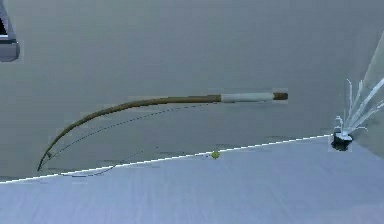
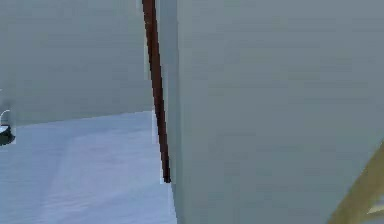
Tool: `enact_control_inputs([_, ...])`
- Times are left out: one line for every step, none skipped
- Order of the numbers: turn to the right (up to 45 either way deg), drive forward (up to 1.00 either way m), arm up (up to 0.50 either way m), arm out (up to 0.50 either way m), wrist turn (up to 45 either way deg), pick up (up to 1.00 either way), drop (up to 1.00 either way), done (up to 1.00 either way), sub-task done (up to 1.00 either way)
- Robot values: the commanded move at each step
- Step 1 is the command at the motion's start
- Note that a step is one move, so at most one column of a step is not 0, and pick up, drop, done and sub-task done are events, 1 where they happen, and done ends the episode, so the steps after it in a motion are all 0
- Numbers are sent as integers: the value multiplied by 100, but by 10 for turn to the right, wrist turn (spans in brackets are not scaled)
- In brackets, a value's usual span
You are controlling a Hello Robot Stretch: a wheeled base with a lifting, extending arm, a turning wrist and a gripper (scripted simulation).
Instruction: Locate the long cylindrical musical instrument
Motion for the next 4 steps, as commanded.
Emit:
enact_control_inputs([330,0,0,0,0,0,0,0,0])
enact_control_inputs([0,35,0,0,0,0,0,0,0])
enact_control_inputs([420,0,0,0,0,0,0,0,0])
enact_control_inputs([0,100,0,0,0,0,0,0,0])
